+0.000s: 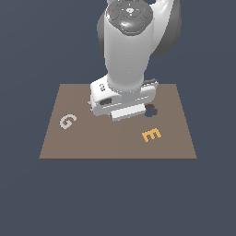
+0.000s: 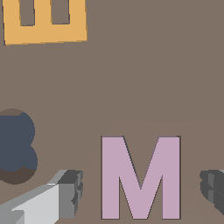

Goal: Insert a designated object into the corresponding slot on a board.

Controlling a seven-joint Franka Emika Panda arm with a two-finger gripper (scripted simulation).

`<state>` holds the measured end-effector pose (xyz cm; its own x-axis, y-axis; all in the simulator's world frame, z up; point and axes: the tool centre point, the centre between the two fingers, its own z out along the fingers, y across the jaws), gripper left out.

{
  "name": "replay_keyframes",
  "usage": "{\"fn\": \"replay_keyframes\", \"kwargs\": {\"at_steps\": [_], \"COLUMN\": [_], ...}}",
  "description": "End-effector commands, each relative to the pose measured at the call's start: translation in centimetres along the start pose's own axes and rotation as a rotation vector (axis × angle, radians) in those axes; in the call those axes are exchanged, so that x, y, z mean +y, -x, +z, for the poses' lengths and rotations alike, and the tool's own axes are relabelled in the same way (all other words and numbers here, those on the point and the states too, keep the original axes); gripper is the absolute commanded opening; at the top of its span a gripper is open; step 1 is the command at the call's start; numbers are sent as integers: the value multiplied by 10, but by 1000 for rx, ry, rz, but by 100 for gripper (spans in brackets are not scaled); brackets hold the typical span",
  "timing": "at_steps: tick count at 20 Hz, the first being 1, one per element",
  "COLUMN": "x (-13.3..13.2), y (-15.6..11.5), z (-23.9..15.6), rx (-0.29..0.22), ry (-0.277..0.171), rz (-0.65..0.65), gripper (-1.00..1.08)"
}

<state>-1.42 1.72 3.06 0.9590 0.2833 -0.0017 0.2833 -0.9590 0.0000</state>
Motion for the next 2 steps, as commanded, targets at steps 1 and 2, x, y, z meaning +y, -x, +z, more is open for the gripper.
{"fn": "replay_keyframes", "kwargs": {"at_steps": [1,2], "x": [0,0], "y": [0,0], "z": [0,0], "rx": [0,0], "ry": [0,0], "rz": [0,0], "gripper": [100,100]}}
